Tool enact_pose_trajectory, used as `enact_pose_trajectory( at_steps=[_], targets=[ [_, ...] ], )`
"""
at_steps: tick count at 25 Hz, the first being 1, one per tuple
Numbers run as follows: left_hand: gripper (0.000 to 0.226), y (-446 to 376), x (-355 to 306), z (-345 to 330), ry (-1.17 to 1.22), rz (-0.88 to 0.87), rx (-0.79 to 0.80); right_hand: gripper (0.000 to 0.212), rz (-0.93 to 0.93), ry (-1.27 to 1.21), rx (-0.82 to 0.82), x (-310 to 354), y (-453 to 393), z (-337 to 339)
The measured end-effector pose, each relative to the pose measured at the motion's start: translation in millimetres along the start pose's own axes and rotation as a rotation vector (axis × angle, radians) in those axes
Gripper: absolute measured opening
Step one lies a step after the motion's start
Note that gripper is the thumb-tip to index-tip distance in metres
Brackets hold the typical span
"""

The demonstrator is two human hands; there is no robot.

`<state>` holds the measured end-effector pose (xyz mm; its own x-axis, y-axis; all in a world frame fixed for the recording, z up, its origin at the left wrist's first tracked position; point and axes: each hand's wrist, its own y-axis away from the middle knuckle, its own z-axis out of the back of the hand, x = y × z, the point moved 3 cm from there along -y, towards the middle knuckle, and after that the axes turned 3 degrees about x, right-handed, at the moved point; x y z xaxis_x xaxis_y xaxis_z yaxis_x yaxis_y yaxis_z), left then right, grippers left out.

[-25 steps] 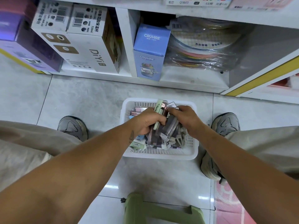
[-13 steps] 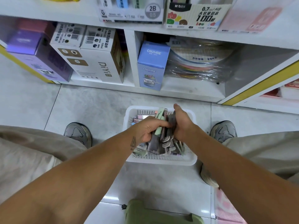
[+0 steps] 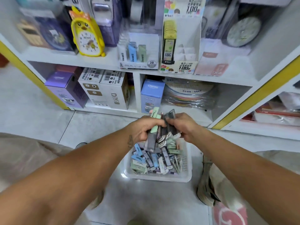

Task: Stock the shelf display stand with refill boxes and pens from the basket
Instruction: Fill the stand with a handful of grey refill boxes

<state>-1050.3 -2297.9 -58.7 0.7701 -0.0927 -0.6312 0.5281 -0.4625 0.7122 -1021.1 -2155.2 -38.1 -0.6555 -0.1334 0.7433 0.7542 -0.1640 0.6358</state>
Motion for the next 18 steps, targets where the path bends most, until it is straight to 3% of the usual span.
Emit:
enact_pose_trajectory(
  at_steps=[6,10,13,16,18],
  targets=[
    [0.030,64,-67,-21,-0.039,-0.200,0.023,0.020,0.174,0.056,0.161,75,67,25],
    [0.044,111,-116,-38,-0.040,-0.308,0.055,0.043,0.264,-0.023,0.225,134,109,47],
    [0.046,134,-152,-38,-0.010,-0.388,0.064,0.022,0.337,-0.105,0.207,169,127,69],
    [0.031,145,-175,-42,0.022,-0.450,0.071,0.022,0.412,-0.158,0.272,189,137,79],
    [0.038,145,-181,-50,0.027,-0.468,0.080,0.024,0.454,-0.224,0.316,195,139,75]
  ],
)
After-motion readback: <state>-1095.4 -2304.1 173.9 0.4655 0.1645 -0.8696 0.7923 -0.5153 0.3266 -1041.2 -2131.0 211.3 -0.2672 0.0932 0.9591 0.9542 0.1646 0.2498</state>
